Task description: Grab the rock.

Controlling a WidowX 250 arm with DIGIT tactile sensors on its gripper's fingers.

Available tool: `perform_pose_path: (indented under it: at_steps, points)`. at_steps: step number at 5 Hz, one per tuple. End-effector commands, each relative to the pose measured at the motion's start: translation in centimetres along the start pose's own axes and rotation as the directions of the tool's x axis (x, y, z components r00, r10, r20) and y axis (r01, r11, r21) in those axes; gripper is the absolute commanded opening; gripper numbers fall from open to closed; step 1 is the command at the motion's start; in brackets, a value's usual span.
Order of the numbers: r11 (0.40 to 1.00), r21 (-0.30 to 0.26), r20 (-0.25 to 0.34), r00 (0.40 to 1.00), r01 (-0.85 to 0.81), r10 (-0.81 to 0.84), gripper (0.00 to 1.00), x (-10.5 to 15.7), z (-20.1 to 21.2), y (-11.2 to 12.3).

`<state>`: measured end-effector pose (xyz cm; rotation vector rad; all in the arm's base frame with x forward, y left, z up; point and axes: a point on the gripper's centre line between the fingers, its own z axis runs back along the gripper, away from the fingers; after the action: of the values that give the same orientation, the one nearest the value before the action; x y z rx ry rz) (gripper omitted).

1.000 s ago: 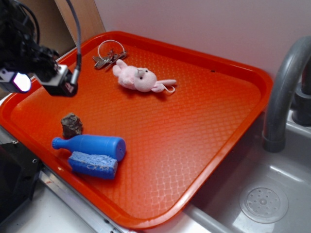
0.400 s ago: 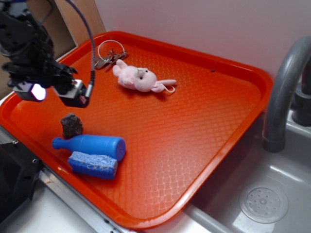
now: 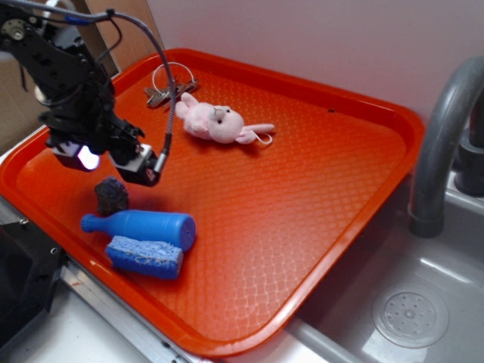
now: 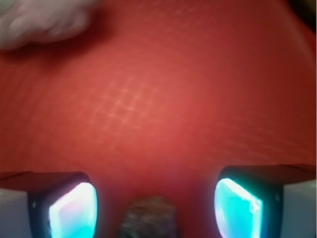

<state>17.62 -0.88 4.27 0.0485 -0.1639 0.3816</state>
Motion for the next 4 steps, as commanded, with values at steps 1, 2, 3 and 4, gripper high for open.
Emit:
perform_pose_path:
  at_steps: [1, 2, 3, 4]
  points:
    - [0.984, -0.146, -0.039, 0.993, 0.101, -0.108, 1.00, -2.2, 0.5, -1.9]
    - [0.990, -0.106, -0.036, 0.995, 0.094, -0.098, 1.00, -3.1, 0.9, -2.2]
    - [0.995, -0.069, -0.049, 0.996, 0.075, -0.078, 0.00, -2.8, 0.3, -1.9]
    - [0.997, -0.040, -0.041, 0.996, 0.073, -0.075, 0.00, -2.0, 0.2, -1.7]
